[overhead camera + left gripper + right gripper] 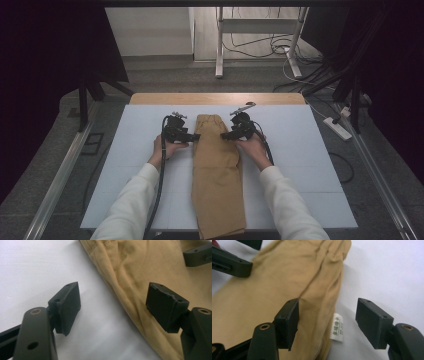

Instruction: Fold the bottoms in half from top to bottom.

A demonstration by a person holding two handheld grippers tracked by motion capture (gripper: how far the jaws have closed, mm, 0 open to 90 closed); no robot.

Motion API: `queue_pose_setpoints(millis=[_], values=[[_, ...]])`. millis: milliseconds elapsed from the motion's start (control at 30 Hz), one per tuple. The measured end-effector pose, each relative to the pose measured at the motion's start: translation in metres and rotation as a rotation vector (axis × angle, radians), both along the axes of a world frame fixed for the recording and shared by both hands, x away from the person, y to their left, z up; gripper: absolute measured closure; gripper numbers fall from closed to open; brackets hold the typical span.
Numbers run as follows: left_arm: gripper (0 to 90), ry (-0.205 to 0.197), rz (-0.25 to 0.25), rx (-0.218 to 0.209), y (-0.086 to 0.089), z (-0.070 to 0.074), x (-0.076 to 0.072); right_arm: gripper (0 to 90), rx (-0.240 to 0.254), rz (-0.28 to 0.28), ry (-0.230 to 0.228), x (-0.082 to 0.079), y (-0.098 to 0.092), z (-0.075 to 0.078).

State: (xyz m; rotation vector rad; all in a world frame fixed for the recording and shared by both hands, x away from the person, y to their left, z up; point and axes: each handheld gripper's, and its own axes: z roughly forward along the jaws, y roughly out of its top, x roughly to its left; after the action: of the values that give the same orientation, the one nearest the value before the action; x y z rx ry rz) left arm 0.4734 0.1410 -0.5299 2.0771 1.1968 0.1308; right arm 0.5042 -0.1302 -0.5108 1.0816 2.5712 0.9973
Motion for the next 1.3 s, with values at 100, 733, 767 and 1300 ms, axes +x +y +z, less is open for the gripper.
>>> queue_pose_setpoints(millis=[100, 733, 767, 1300], values=[[27.4, 0.007, -0.001, 0.005, -0.003, -0.003, 0.002, 34.8, -0.019, 0.0, 0.0, 0.003, 0.001, -0.004], [62.6, 0.05, -0.04, -0.056, -0.007, -0.006, -0.002, 66.3, -0.01, 0.04, 0.003, 0.002, 0.01, -0.01], [65.5, 0.051, -0.042, -0.055, -0.007, -0.006, -0.003, 70.5, -0.005, 0.044, 0.012, 0.002, 0.01, -0.01], [83.1, -0.015, -0.084, -0.032, -0.011, 0.008, -0.011, 81.1, 0.001, 0.091, -0.014, -0.004, 0.006, 0.005]])
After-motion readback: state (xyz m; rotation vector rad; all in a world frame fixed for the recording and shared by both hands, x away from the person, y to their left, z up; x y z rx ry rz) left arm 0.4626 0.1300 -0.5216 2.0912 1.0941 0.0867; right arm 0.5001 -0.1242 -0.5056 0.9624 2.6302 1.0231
